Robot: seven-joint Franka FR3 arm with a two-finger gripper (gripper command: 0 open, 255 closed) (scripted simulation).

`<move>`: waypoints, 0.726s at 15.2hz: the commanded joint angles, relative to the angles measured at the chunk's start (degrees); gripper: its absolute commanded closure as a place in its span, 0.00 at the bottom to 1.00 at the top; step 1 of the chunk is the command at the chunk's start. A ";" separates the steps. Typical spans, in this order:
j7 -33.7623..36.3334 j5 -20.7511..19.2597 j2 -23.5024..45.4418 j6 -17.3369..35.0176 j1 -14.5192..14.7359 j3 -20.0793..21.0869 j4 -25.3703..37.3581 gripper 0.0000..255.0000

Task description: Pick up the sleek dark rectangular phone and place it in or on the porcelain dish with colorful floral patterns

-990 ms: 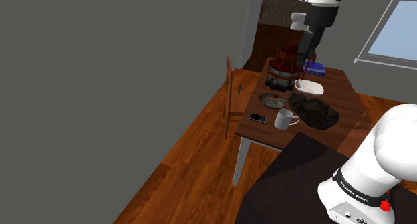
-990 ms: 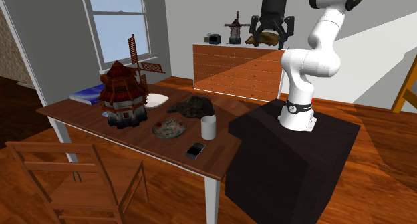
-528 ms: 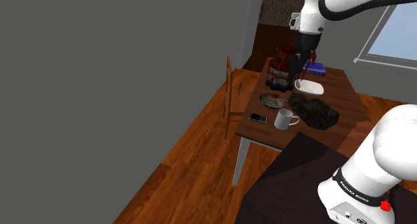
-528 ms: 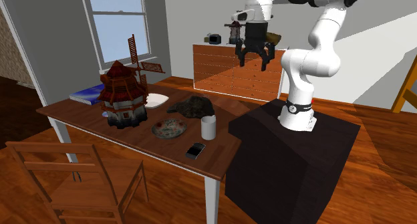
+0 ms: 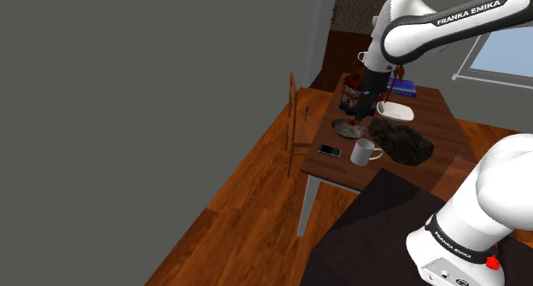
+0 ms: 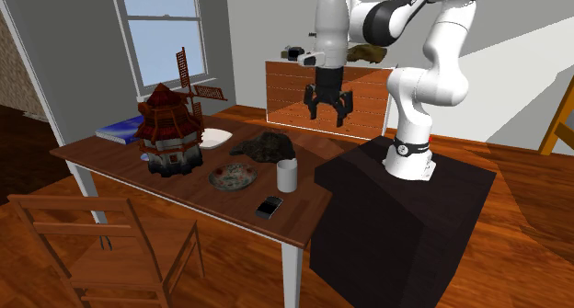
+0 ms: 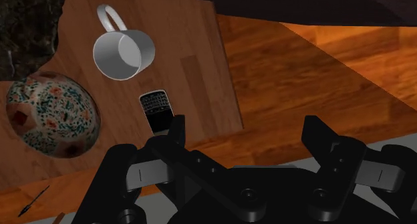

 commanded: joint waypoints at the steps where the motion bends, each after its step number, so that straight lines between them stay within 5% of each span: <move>1: -1.71 -0.22 3.65 4.56 -0.21 -1.78 -0.61 0.00; 6: -6.47 1.44 14.50 15.22 0.25 -5.78 -0.18 0.00; 11: -13.92 7.73 27.06 24.74 1.23 -8.89 2.51 0.00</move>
